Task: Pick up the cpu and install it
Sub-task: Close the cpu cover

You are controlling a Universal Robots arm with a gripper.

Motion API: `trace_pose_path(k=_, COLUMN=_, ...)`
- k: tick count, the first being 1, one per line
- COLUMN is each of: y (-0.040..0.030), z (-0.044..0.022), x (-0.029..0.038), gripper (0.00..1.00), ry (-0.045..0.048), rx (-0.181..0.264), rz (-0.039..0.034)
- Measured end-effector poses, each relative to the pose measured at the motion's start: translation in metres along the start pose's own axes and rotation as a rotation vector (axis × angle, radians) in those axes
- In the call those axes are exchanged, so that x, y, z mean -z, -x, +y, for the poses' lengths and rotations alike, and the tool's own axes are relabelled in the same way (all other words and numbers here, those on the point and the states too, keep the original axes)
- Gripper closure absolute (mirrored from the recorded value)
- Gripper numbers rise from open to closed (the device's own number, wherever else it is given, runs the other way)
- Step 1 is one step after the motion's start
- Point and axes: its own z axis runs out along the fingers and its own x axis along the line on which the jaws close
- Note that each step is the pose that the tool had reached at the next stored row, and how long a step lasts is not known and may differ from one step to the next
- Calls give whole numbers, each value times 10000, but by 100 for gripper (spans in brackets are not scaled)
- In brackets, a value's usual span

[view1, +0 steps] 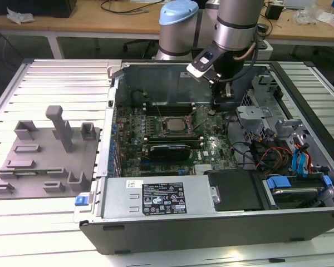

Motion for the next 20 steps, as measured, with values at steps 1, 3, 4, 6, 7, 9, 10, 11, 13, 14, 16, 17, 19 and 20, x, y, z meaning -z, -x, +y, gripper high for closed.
trace_pose_path(k=1, y=1, z=-1, x=-29, gripper=89, ry=0, rx=-1, rz=-1)
trace_pose_path(k=3, y=1, z=-2, x=-68, gripper=89, ry=-1, rx=-2, rz=-2)
trace_pose_path(k=4, y=0, z=-5, x=-187, gripper=89, ry=0, rx=-2, rz=-1)
trace_pose_path(k=6, y=0, z=-5, x=-189, gripper=89, ry=0, rx=-2, rz=-1)
trace_pose_path(k=7, y=0, z=-16, x=-190, gripper=89, ry=0, rx=-4, rz=0)
trace_pose_path(k=9, y=-1, z=-46, x=-188, gripper=89, ry=0, rx=-3, rz=-2)
trace_pose_path(k=10, y=-1, z=-66, x=-187, gripper=89, ry=0, rx=-2, rz=-1)
trace_pose_path(k=11, y=-1, z=-81, x=-187, gripper=89, ry=0, rx=-3, rz=-2)
trace_pose_path(k=13, y=-1, z=-96, x=-187, gripper=89, ry=2, rx=-3, rz=-2)
trace_pose_path(k=14, y=-2, z=-103, x=-186, gripper=89, ry=4, rx=-3, rz=-2)
trace_pose_path(k=16, y=-2, z=-124, x=-186, gripper=89, ry=14, rx=-3, rz=-2)
trace_pose_path(k=17, y=-2, z=-132, x=-185, gripper=89, ry=21, rx=-3, rz=-3)
trace_pose_path(k=19, y=-3, z=-166, x=-185, gripper=89, ry=54, rx=-3, rz=-1)
trace_pose_path(k=20, y=-3, z=-181, x=-184, gripper=89, ry=69, rx=-3, rz=-1)
